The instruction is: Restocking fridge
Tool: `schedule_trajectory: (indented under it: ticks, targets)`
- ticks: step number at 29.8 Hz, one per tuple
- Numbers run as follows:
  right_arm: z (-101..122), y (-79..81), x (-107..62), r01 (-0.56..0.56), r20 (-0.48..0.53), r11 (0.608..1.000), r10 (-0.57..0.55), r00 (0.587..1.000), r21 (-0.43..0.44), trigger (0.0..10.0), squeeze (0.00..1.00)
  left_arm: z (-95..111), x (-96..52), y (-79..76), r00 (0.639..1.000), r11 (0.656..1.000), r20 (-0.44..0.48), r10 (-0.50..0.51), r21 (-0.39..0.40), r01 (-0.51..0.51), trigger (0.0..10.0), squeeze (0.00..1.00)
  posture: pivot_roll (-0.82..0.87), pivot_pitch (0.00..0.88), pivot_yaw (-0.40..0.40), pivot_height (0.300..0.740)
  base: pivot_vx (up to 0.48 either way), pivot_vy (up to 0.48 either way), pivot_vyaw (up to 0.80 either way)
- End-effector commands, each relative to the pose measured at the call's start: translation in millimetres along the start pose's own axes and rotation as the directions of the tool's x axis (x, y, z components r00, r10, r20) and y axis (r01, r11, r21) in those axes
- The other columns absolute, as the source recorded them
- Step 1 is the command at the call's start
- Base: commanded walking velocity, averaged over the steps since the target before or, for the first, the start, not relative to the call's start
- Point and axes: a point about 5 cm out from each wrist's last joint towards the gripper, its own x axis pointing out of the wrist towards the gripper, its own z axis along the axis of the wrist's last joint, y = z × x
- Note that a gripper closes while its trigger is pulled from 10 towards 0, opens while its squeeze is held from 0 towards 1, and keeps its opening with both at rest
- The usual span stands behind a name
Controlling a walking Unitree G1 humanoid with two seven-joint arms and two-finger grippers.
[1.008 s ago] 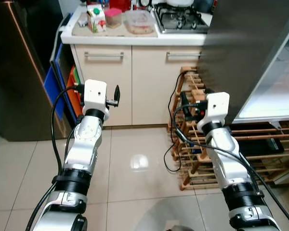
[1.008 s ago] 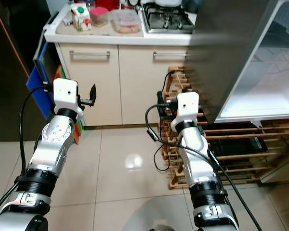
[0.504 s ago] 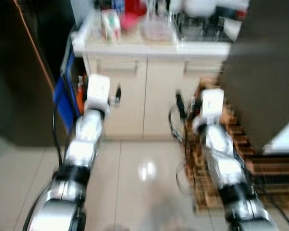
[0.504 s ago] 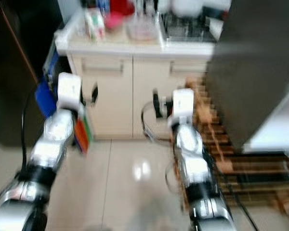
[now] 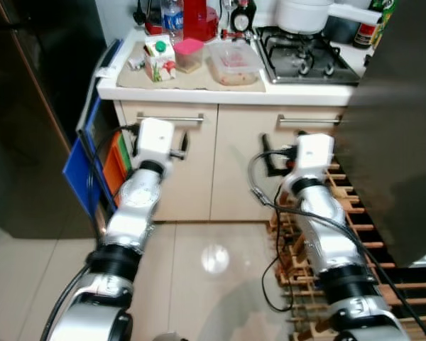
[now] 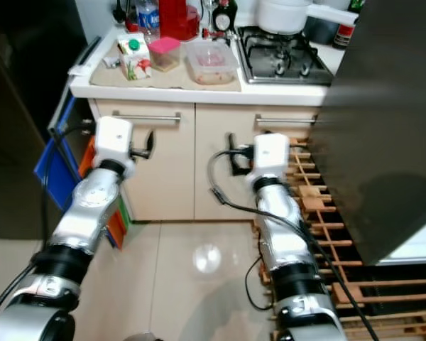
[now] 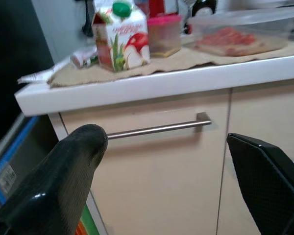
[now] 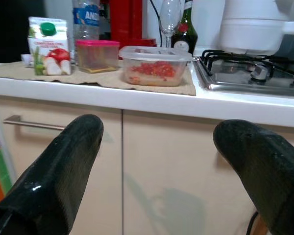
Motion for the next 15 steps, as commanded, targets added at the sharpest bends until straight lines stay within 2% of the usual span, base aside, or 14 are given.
schedule_trajectory:
  ticks: [1,10,15]
  targets:
    - [-0.4,-8.2,-2.8,0.021,-0.004,1.000,-0.021,1.000,-0.004,10.0,0.00,1.8,-1.9,-12.2,0.999,0.999,0.007,-0.037,-0.032,0.038,10.0,0.00,-0.05,0.010,0.000,0.740,0.000,0.000,0.00]
    - [-0.1,-2.5,-3.5,-0.002,-0.001,1.000,0.002,1.000,0.001,10.0,0.00,8.4,-6.3,-22.6,0.994,0.995,0.061,-0.087,-0.044,0.089,10.0,0.00,-0.05,0.015,-0.005,0.740,0.000,0.000,0.00]
    - [-0.9,7.1,-6.6,-0.045,0.002,0.999,0.045,0.999,0.007,10.0,0.00,6.2,-10.5,-24.1,0.993,0.993,0.064,-0.102,-0.059,0.106,10.0,0.00,-0.05,0.015,-0.005,0.740,0.000,0.000,0.00]
